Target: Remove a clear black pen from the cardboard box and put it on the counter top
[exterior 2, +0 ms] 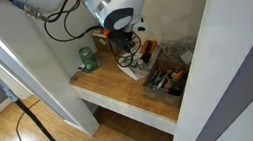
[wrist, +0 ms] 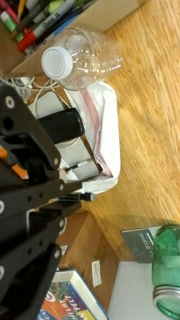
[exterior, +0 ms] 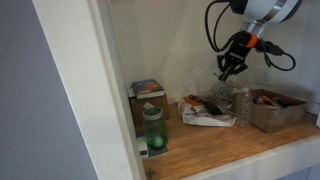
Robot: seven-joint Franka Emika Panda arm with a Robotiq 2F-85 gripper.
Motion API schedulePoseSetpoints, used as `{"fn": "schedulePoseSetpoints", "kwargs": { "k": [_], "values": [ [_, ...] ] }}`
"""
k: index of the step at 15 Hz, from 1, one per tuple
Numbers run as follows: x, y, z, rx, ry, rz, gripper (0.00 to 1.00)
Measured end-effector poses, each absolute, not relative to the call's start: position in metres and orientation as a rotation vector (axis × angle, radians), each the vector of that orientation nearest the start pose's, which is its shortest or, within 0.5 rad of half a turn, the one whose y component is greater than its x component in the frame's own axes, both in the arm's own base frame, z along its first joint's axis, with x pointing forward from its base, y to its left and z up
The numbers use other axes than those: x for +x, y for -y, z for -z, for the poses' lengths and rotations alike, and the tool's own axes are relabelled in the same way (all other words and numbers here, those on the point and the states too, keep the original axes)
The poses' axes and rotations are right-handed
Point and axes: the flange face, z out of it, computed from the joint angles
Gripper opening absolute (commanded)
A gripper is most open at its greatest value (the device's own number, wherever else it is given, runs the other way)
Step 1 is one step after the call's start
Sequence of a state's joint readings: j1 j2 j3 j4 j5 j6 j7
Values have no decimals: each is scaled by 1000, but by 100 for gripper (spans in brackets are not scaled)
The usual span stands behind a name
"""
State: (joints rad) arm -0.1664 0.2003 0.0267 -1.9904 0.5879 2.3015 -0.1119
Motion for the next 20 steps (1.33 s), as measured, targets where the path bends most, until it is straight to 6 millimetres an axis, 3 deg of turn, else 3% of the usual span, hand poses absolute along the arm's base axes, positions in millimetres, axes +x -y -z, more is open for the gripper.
{"fn": "schedulePoseSetpoints", "kwargs": {
  "k": [1, 2, 6, 13, 17, 18, 20],
  "values": [
    [601, 74, -377, -2634, -536, 225, 13],
    [601, 74, -377, -2634, -535, 225, 3],
    [601, 70, -373, -2645, -491, 215, 3],
    [591, 8, -343, -2676, 4, 74, 3],
    [575, -1, -313, -2739, 264, -23, 3],
    [571, -2, -306, -2746, 308, -42, 13],
    [565, -3, -296, -2746, 366, -56, 13]
  ]
}}
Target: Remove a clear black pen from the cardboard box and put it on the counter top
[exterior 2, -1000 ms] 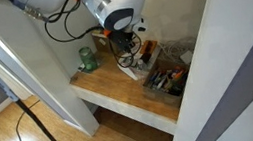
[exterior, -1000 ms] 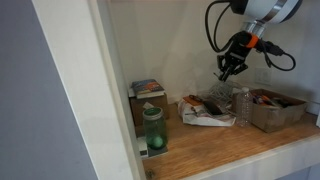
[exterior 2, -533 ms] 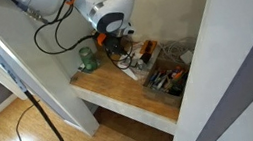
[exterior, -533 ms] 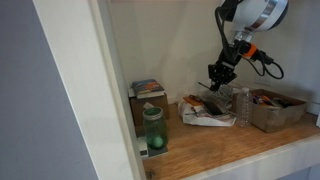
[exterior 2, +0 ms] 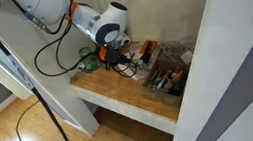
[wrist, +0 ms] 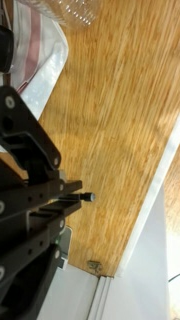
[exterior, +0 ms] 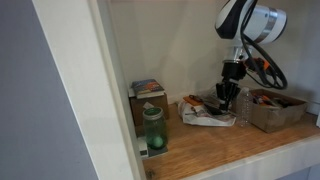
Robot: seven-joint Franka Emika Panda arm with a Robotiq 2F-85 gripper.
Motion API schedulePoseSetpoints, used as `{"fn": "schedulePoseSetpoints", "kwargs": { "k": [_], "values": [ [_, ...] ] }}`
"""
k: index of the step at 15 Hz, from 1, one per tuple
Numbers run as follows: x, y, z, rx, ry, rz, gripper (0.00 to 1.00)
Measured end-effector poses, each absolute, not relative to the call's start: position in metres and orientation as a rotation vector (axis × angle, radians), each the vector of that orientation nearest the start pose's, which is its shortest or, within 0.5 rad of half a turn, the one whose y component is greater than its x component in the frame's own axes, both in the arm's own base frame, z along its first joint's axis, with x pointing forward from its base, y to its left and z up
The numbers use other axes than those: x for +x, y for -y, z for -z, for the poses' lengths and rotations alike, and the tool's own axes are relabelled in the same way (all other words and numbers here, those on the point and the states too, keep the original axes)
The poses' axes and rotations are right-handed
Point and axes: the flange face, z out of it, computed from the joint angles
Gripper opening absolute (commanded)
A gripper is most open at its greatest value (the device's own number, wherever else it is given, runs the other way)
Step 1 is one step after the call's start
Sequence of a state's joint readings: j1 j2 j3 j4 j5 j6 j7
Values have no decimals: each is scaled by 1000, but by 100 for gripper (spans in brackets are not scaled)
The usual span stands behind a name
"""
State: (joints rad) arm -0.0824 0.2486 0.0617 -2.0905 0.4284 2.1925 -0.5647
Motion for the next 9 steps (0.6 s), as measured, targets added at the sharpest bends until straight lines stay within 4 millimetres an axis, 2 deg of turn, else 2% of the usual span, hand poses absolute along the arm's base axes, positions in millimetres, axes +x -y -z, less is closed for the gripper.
{"fn": "schedulePoseSetpoints", "kwargs": {
  "k": [3, 4, 6, 9],
  "values": [
    [563, -3, -293, -2744, 386, -58, 13],
    [563, -3, -293, -2744, 387, -58, 3],
    [563, -4, -293, -2742, 393, -59, 3],
    [562, -27, -287, -2731, 474, -81, 3]
  ]
}}
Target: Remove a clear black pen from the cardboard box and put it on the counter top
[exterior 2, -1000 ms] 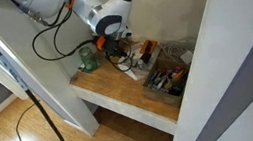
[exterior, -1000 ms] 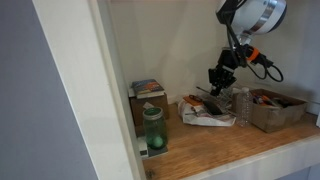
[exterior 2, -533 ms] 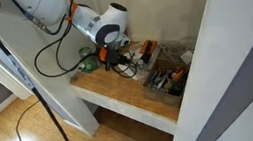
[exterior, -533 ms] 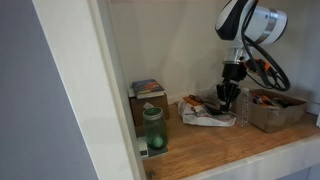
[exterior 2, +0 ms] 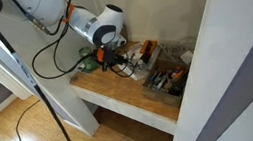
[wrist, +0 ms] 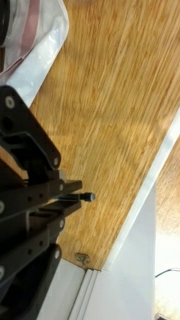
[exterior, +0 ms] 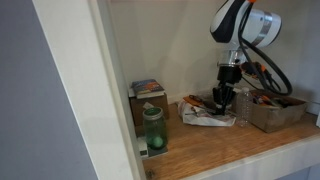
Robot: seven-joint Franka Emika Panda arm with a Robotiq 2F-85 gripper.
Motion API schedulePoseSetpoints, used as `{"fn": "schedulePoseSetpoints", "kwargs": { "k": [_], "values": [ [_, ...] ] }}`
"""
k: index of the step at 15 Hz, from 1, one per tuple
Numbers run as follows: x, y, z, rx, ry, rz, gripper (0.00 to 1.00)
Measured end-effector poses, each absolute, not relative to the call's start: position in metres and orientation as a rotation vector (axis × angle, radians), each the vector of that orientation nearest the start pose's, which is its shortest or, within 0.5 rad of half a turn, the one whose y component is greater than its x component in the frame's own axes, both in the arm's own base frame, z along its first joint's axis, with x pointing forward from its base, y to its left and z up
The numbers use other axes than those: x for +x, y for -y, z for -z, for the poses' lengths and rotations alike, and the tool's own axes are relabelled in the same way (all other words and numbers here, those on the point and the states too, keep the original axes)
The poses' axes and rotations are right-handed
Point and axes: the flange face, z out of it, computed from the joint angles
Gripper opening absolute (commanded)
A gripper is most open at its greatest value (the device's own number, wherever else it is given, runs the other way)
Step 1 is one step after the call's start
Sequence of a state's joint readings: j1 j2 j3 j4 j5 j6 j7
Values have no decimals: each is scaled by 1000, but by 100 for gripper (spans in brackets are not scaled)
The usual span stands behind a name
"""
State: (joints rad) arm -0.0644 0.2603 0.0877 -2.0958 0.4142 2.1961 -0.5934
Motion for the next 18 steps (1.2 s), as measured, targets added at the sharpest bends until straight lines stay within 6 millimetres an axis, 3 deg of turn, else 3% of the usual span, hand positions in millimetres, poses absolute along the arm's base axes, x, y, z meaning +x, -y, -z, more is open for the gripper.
{"fn": "schedulePoseSetpoints", "kwargs": {
  "k": [6, 18],
  "values": [
    [564, -86, -259, -2729, 641, -86, 3],
    [564, -120, -183, -2725, 778, -74, 3]
  ]
}}
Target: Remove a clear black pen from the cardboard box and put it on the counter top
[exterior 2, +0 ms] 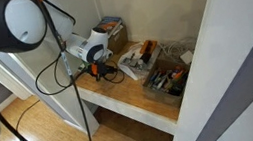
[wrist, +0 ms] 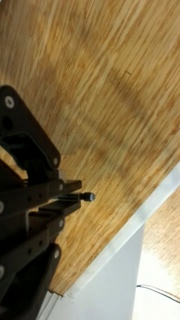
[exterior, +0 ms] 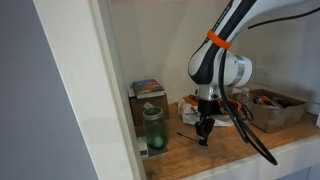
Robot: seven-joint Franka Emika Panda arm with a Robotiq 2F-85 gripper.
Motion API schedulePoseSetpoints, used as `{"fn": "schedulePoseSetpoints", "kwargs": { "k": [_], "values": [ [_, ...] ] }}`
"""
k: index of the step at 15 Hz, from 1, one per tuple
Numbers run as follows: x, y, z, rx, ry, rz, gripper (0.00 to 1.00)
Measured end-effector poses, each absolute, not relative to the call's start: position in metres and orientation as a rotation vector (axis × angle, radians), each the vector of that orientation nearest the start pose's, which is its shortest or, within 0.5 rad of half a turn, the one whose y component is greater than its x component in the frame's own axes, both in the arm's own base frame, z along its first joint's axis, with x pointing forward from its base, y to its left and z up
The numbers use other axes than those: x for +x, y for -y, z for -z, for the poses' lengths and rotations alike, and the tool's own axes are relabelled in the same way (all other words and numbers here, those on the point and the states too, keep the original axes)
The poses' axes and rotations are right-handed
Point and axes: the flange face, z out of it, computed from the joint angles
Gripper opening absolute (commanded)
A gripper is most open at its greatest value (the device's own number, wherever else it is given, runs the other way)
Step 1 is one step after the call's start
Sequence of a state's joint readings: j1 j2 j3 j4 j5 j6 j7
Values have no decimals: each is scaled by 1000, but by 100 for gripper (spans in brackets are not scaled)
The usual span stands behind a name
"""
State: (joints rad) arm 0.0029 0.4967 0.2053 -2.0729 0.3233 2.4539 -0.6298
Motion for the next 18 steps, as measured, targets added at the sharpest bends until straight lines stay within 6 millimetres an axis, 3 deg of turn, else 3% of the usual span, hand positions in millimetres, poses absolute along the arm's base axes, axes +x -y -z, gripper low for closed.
{"fn": "schedulePoseSetpoints", "kwargs": {
  "k": [9, 10, 11, 12, 15, 18],
  "values": [
    [575, -126, -156, -2733, 885, -103, 3],
    [576, -126, -153, -2733, 894, -106, 13],
    [577, -127, -151, -2732, 900, -109, 38],
    [578, -128, -149, -2730, 904, -110, 40],
    [582, -131, -150, -2726, 910, -97, 60],
    [592, -129, -171, -2735, 913, -42, 80]
  ]
}}
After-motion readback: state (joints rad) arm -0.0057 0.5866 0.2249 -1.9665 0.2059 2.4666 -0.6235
